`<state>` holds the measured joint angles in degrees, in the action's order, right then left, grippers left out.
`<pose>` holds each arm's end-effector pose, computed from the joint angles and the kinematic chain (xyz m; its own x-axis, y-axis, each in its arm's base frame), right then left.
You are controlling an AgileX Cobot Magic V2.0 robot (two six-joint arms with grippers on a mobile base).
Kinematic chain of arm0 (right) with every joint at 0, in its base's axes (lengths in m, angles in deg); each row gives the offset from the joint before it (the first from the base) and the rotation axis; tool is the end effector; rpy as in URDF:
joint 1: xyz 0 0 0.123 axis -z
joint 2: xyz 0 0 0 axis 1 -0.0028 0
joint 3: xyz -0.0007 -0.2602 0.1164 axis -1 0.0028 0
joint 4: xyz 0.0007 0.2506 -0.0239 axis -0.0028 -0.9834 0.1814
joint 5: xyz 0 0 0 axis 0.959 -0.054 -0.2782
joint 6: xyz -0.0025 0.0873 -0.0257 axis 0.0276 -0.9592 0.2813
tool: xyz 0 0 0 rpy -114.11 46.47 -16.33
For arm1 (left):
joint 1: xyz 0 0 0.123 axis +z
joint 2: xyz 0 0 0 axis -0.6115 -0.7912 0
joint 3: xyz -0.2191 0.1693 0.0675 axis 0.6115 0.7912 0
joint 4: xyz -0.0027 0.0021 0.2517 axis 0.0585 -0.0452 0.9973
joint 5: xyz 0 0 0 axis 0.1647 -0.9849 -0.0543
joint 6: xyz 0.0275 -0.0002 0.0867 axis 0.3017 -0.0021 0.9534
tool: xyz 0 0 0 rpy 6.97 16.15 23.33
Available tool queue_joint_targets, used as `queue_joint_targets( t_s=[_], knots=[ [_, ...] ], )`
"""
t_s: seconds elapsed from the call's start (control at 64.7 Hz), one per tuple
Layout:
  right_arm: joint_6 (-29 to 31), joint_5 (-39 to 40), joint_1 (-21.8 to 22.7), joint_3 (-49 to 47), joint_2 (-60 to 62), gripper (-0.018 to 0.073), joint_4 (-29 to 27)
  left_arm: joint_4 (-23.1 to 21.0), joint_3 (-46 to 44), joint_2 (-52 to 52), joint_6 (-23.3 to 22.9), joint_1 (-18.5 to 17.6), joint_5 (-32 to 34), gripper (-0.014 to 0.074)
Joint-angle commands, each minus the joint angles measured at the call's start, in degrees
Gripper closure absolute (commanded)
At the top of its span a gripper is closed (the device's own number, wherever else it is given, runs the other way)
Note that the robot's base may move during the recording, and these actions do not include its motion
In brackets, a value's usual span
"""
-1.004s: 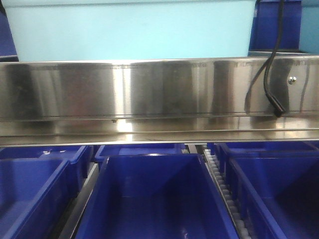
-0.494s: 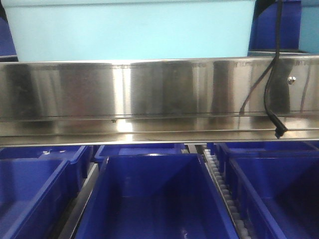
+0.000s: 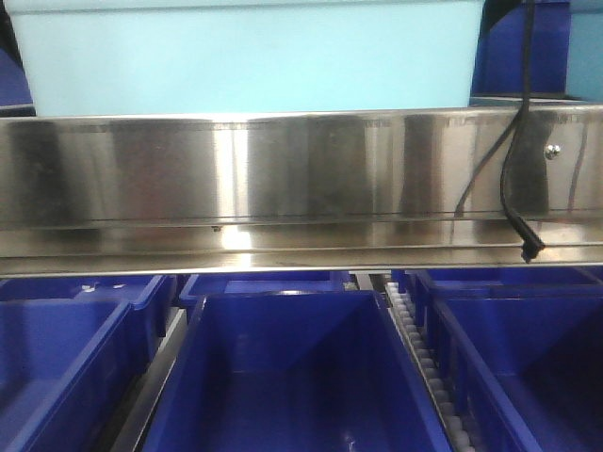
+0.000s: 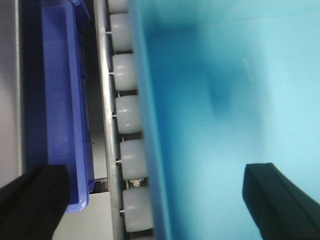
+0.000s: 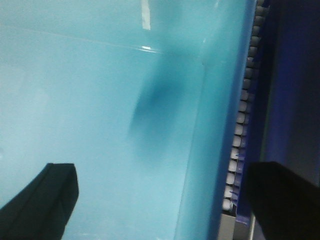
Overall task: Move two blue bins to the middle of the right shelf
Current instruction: 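Close both grippers on opposite side walls of the light blue bin, then lift the light blue bin off the shelf with both grippers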
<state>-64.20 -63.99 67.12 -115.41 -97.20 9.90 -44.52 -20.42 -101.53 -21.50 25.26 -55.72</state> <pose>0.3981 0.1772 0.3420 -0.8718 -0.2029 -0.4459 -0.3023 0.9391 0.1636 0.3986 -0.0838 0.3404 -0.9073 0.0544 -0.4171 0.0683 0.9975 -0.0185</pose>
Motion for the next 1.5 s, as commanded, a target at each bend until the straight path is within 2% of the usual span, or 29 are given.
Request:
queue_joint_targets(
  t_s=[0.0, 0.124, 0.216, 0.309, 0.371, 0.417, 0.464, 0.479, 0.958, 1.313, 1.483],
  knots=[
    [0.04, 0.17, 0.29, -0.02, 0.39, -0.0010, 1.51, -0.44, -0.48, 0.30, -0.51, 0.09, 0.17, -0.0003],
    [0.04, 0.17, 0.29, -0.02, 0.34, 0.0060, 2.69, -0.44, -0.48, 0.30, -0.51, 0.09, 0.17, 0.0020],
    [0.04, 0.17, 0.29, -0.02, 0.34, 0.0247, 2.93, -0.44, -0.48, 0.30, -0.51, 0.09, 0.17, 0.0110],
    [0.04, 0.17, 0.29, -0.02, 0.34, 0.0468, 2.95, -0.44, -0.48, 0.30, -0.51, 0.09, 0.17, 0.0278],
    [0.04, 0.17, 0.29, -0.02, 0.34, 0.0640, 2.95, -0.44, -0.48, 0.30, -0.51, 0.09, 0.17, 0.0441],
    [0.04, 0.17, 0.29, -0.02, 0.34, 0.0725, 2.95, -0.44, -0.48, 0.30, -0.51, 0.09, 0.17, 0.0581],
    [0.04, 0.17, 0.29, -0.02, 0.34, 0.0715, 3.07, -0.44, -0.48, 0.30, -0.51, 0.09, 0.17, 0.0701],
    [0.04, 0.17, 0.29, -0.02, 0.34, 0.0712, 3.07, -0.44, -0.48, 0.30, -0.51, 0.09, 0.17, 0.0706],
    [0.04, 0.17, 0.29, -0.02, 3.69, 0.0712, 4.06, -0.44, -1.28, 2.99, -0.51, 0.09, 0.17, 0.0707],
    [0.04, 0.17, 0.29, -0.13, 12.79, 0.0712, 4.78, -0.44, -7.94, 11.04, -0.51, 0.09, 0.17, 0.0707],
    [0.04, 6.43, 0.29, -0.13, 17.00, 0.0712, 5.06, -0.56, -9.91, 14.01, -0.51, 0.09, 1.71, 0.0707]
  ],
)
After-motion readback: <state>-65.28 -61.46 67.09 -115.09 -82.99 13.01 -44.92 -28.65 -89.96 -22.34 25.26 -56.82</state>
